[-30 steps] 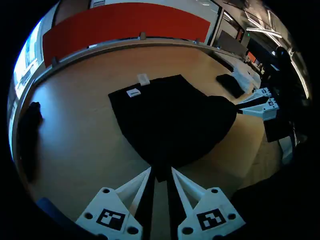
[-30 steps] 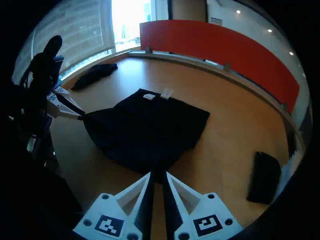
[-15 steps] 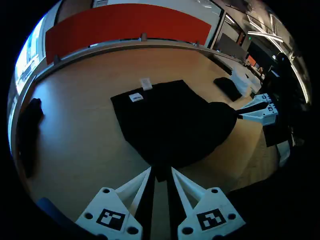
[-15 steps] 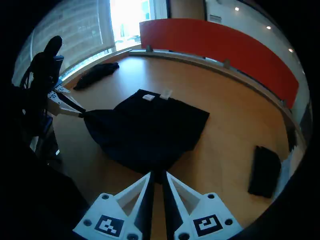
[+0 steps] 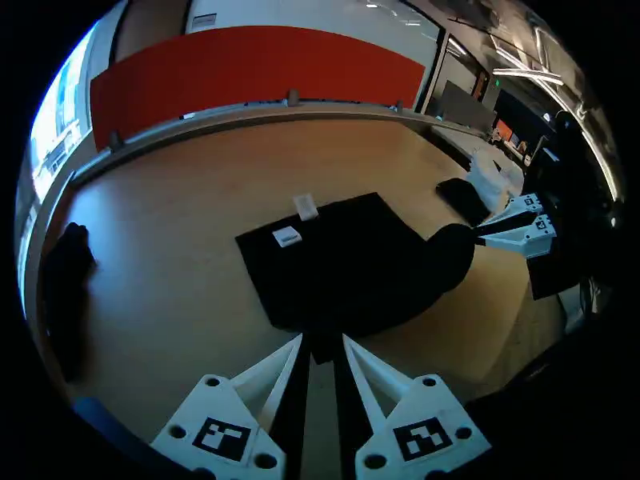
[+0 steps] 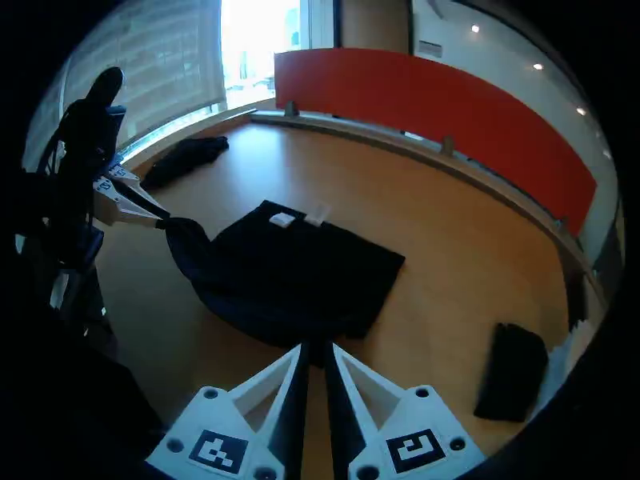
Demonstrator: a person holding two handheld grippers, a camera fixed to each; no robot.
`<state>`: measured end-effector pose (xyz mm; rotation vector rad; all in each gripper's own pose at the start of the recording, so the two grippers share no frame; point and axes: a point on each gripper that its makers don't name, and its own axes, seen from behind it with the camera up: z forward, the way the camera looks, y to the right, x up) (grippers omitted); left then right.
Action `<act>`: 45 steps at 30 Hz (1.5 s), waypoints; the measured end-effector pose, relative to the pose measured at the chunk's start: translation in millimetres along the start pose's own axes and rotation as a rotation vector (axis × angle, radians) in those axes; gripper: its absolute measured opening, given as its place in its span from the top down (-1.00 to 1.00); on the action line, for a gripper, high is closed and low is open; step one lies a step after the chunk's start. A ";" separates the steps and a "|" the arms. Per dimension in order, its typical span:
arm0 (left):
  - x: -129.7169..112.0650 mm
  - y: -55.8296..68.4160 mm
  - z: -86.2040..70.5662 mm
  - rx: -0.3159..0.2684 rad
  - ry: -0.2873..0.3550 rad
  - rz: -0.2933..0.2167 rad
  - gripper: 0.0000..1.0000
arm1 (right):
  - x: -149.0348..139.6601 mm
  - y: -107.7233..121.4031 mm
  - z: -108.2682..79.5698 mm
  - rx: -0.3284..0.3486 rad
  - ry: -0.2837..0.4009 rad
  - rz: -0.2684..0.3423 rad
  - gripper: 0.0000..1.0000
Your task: Fold towel
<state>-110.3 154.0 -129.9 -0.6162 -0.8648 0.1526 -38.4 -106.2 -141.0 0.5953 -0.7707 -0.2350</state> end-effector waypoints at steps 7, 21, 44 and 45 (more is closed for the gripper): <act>28.4 -15.5 13.3 0.020 0.030 0.002 0.62 | 21.5 23.8 16.6 -0.035 0.010 -0.009 0.73; 59.7 -43.9 50.7 0.062 0.032 -0.020 0.62 | 35.4 56.0 58.3 -0.061 -0.019 0.022 0.74; 56.1 -71.9 112.6 0.101 -0.019 -0.015 0.57 | 28.3 85.0 115.3 -0.098 -0.077 0.067 0.73; 56.4 -73.2 114.7 0.104 -0.020 -0.016 0.55 | 27.9 85.9 117.1 -0.101 -0.078 0.070 0.73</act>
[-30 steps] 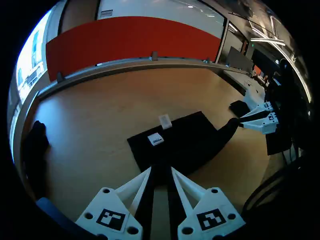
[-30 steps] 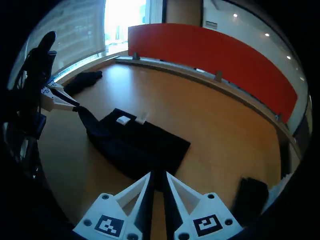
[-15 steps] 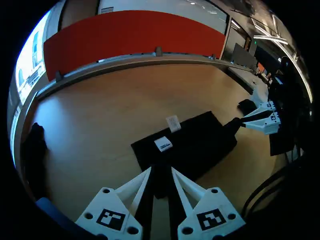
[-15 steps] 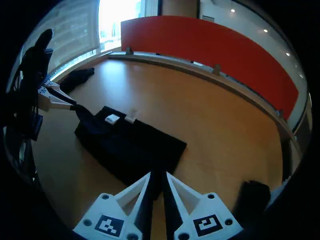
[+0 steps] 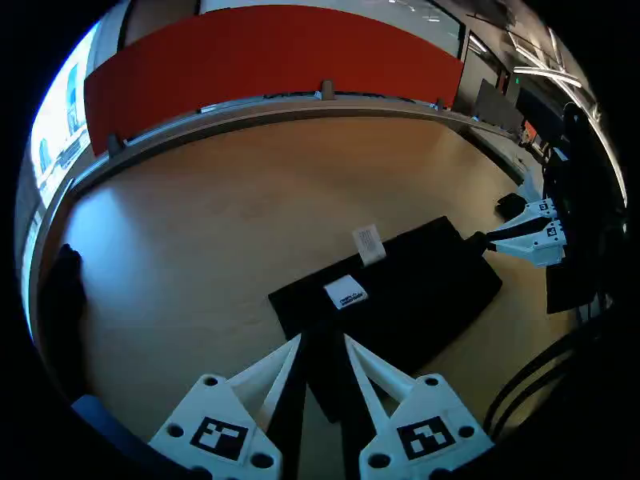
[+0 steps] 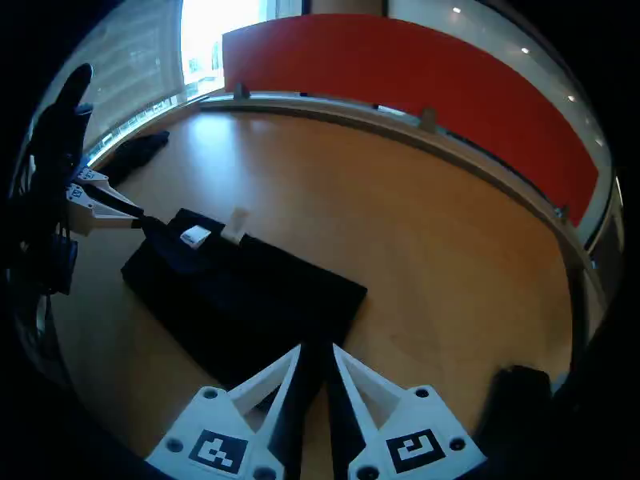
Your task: Fold towel
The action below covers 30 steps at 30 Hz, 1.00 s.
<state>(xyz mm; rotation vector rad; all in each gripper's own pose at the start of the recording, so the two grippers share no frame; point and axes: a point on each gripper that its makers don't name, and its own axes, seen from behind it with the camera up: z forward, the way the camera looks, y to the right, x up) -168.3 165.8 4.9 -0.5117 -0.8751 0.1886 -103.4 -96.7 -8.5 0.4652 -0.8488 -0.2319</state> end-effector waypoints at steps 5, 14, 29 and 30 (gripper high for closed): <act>1.3 -5.5 8.4 0.012 -0.003 0.003 0.48 | -1.1 5.3 7.7 -0.021 -0.005 0.008 0.63; 4.8 -15.5 15.4 0.039 0.003 0.002 0.30 | 3.3 14.3 16.2 -0.051 0.001 0.024 0.40; 2.8 -25.7 6.1 0.059 0.005 -0.026 -0.35 | 8.5 22.0 10.8 -0.081 0.024 0.040 -0.92; 2.1 -25.4 5.8 0.057 0.004 -0.027 -0.44 | 8.5 21.8 10.3 -0.080 0.025 0.043 -0.98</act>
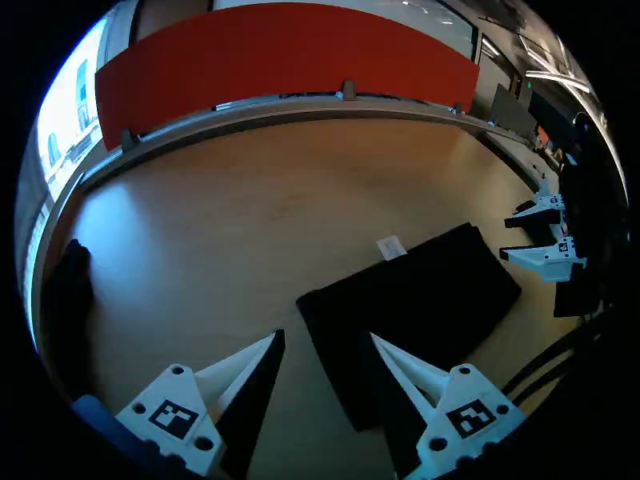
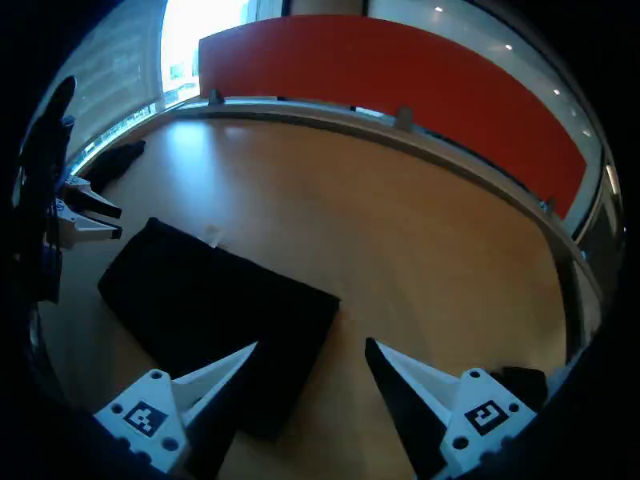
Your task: Fold towel
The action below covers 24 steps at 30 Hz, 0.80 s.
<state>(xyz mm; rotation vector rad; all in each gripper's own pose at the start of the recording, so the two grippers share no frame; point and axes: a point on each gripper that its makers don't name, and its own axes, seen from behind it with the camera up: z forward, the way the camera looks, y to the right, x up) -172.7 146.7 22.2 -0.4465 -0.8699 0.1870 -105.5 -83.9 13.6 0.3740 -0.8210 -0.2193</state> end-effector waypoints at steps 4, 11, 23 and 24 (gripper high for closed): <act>-2.6 0.6 -1.8 0.001 0.000 0.006 -0.58 | -0.6 -1.1 -2.6 0.005 0.005 0.006 -1.00; -6.7 -0.2 -6.5 0.012 0.001 0.009 -0.63 | -5.1 -3.6 -8.6 0.009 0.007 0.002 -1.00; -32.2 -3.7 -27.7 0.055 -0.005 -0.024 -0.74 | -21.5 -13.0 -27.9 0.014 0.007 0.011 -1.00; -34.9 -3.6 -29.7 0.057 -0.006 -0.024 -0.74 | -22.7 -13.6 -29.5 0.013 0.007 0.014 -1.00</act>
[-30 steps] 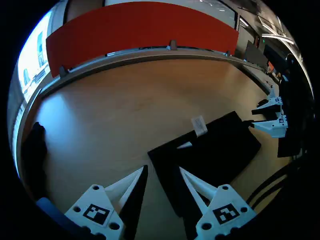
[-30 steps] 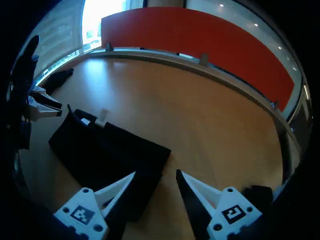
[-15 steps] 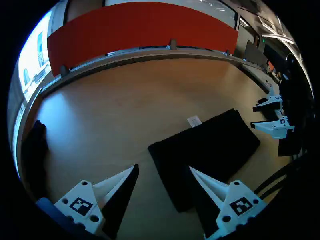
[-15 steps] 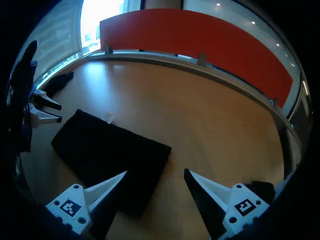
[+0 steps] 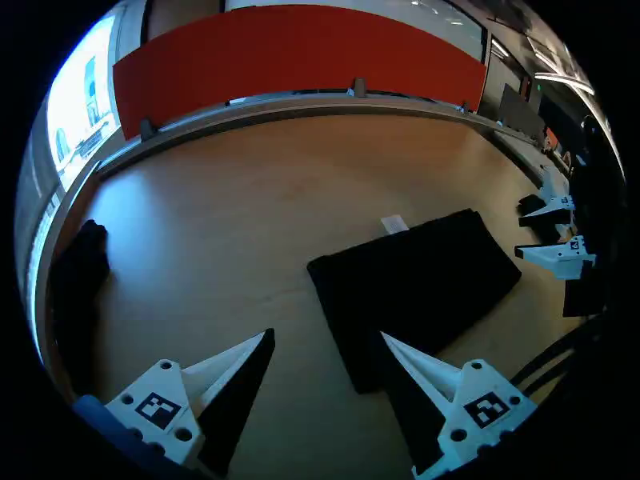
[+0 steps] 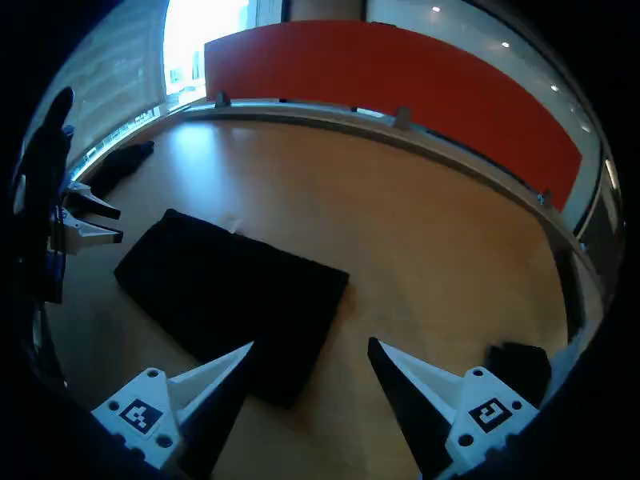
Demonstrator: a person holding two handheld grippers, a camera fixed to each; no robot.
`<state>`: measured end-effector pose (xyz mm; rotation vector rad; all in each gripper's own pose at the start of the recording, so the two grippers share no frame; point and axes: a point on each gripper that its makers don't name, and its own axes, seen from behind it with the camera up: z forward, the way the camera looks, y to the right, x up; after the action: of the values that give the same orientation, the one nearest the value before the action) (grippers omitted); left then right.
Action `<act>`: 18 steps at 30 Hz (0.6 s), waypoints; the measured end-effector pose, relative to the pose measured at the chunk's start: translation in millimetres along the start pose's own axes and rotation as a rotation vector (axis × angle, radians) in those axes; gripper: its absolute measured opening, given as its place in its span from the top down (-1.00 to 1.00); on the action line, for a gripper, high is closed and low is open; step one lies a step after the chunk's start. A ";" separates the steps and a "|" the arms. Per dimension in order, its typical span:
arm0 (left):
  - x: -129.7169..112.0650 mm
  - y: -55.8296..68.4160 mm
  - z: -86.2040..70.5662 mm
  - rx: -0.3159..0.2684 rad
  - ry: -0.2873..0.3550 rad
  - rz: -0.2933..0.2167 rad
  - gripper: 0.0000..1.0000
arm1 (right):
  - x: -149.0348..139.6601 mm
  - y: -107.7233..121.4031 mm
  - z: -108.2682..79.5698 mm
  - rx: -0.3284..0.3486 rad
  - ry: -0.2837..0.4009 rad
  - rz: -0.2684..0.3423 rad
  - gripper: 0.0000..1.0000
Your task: Fold towel
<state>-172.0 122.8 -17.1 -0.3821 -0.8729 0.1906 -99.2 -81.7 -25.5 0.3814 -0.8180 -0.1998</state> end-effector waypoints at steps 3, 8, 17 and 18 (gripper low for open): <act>-9.0 1.6 -5.6 0.005 -0.005 -0.003 -0.75 | -3.8 -2.1 -4.7 0.001 0.000 0.011 -1.00; -21.0 2.7 -12.9 0.011 -0.010 -0.016 -0.75 | -8.1 -4.8 -9.7 0.006 0.001 0.018 -1.00; -34.3 -5.8 -28.5 0.046 -0.002 -0.048 -0.76 | -10.4 -12.4 -10.3 0.037 -0.002 -0.020 -1.00; -36.1 -7.3 -30.4 0.052 -0.002 -0.050 -0.76 | -10.5 -13.2 -10.1 0.040 -0.003 -0.026 -1.00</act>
<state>-171.2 97.1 -57.4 -0.3116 -0.8774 0.1669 -99.2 -87.9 -44.2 0.4301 -0.8213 -0.2088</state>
